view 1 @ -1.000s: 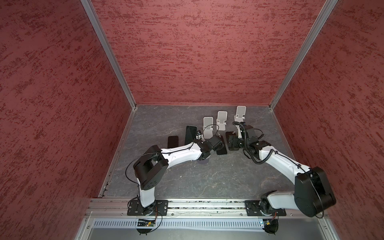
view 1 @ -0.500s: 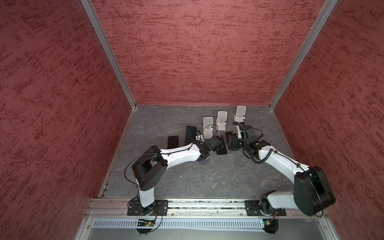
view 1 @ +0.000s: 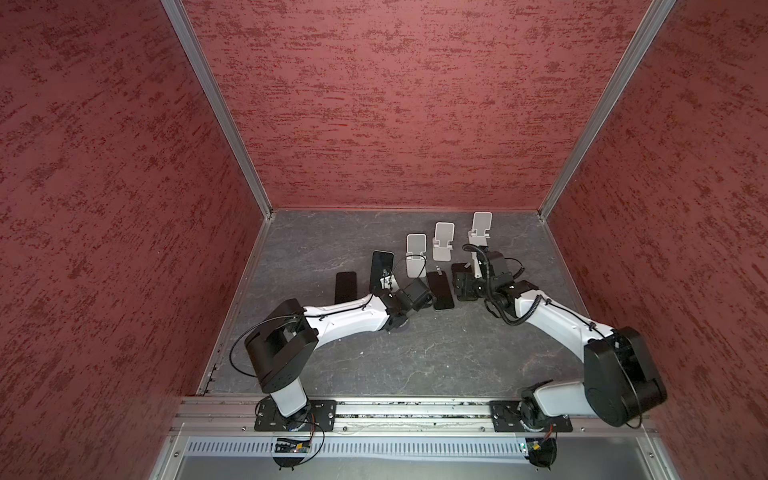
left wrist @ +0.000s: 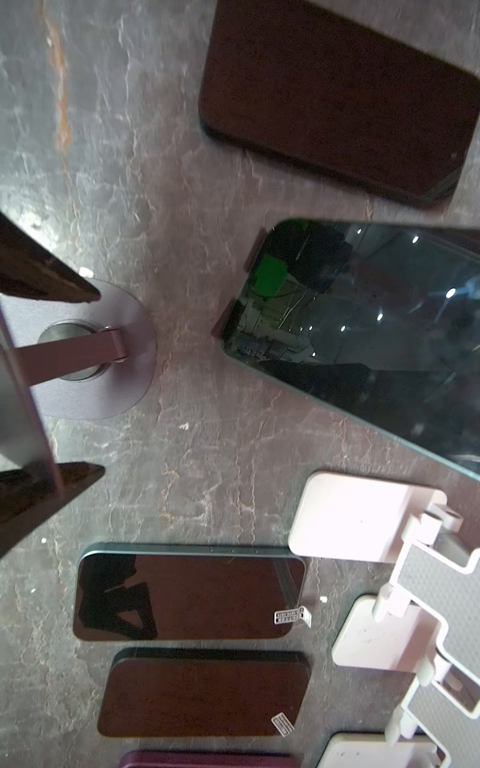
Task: Remove the phone from the phone stand
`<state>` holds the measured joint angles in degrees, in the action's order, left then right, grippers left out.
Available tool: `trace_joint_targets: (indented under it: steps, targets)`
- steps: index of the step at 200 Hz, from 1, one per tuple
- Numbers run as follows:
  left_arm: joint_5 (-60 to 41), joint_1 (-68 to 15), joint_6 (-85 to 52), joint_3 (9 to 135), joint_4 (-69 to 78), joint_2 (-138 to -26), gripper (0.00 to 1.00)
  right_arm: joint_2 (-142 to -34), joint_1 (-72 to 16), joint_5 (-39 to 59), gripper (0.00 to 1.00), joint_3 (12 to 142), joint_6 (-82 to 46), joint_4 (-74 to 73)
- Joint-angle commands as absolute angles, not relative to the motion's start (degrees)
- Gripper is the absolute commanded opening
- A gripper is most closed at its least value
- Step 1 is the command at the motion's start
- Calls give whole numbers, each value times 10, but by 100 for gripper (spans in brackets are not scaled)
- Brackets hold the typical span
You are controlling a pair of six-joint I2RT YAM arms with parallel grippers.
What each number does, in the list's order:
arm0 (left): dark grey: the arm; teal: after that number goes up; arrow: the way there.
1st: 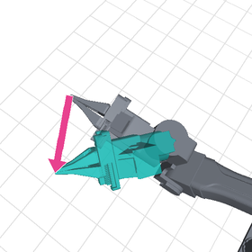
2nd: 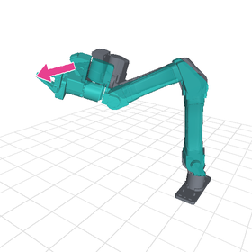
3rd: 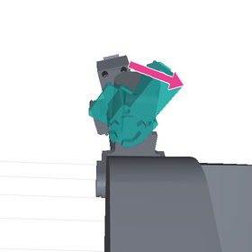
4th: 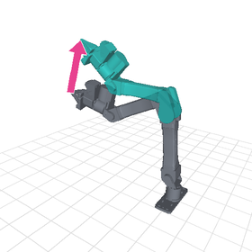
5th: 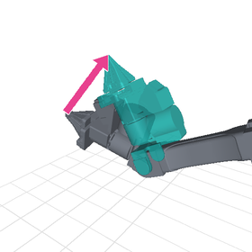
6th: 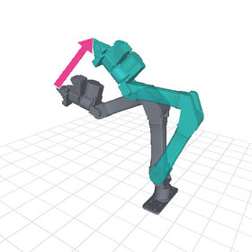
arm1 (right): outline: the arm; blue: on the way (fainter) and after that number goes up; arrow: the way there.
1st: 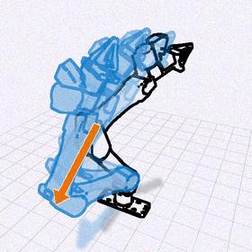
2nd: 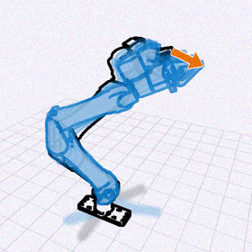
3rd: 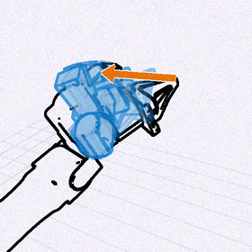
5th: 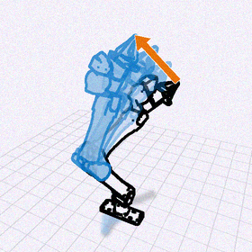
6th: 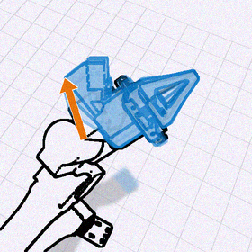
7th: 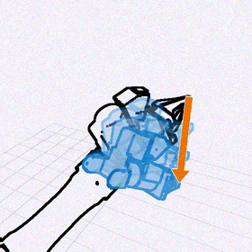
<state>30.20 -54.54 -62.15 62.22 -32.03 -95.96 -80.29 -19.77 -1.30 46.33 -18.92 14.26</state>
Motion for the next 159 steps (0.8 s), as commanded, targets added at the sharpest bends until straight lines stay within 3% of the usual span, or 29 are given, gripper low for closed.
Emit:
trace_joint_targets:
  steps: [1, 159]
  targets:
    - [327, -545, -631, 600, -325, -929, 54, -809, -194, -2, 99, 475, -199, 130]
    - [396, -539, -751, 479, -454, -763, 54, -850, -194, 22, 99, 514, -214, 129]
